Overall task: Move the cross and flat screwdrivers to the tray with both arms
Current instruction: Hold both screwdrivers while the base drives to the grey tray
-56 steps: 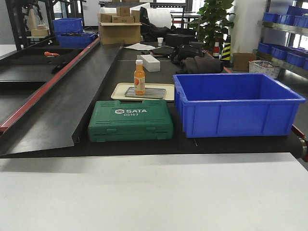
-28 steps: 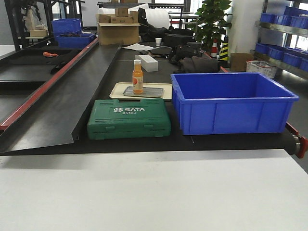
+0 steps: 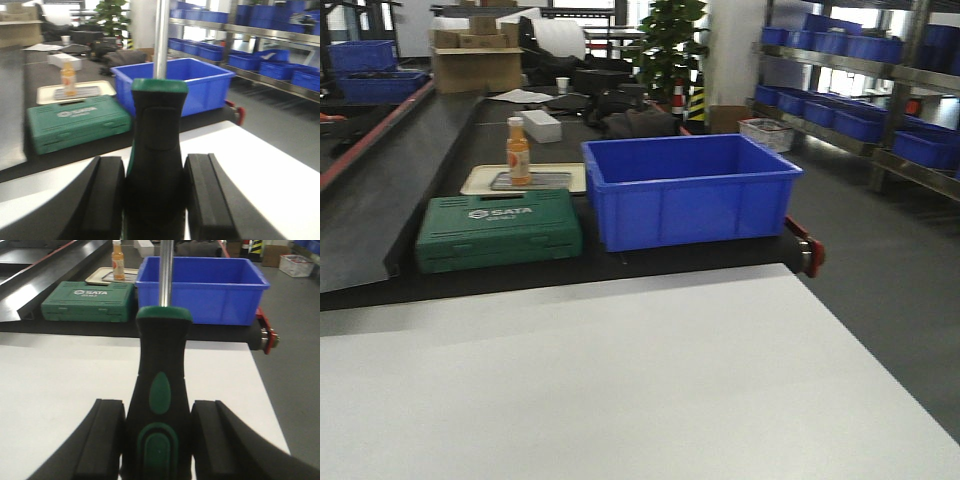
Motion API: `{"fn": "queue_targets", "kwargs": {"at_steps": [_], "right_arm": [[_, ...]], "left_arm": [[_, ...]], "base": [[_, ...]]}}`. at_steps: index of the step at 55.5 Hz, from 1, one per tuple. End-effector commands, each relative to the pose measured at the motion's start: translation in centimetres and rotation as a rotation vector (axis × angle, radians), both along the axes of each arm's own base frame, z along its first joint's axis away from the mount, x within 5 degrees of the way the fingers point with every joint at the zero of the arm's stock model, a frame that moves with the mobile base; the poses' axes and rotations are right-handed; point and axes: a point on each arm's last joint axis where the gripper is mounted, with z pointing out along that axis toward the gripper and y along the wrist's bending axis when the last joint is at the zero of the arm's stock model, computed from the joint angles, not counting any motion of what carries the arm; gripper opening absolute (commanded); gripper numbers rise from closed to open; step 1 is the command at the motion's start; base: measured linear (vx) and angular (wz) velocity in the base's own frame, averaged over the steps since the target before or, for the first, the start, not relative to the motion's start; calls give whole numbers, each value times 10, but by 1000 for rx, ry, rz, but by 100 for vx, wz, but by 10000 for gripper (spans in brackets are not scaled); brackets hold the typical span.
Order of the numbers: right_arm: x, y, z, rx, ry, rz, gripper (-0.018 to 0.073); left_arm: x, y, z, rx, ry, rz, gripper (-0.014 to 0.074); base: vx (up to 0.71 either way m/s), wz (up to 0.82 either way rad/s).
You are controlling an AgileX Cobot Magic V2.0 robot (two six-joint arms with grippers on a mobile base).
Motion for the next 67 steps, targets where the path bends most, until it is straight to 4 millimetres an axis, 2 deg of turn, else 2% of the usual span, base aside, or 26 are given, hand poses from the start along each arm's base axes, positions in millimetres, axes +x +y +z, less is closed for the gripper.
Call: {"fn": "queue_targets", "kwargs": {"at_steps": [1, 37, 67], "right_arm": [[-1, -2, 17, 21, -113, -26, -8], [-1, -2, 17, 21, -113, -26, -8], [-1, -2, 17, 21, -113, -26, -8]], "left_arm": [[-2, 0, 17, -50, -114, -1, 3], [-2, 0, 17, -49, -113, -1, 3], [-2, 0, 17, -50, -114, -1, 3]], "base": [[-23, -64], [-19, -65], [-5, -48]]}}
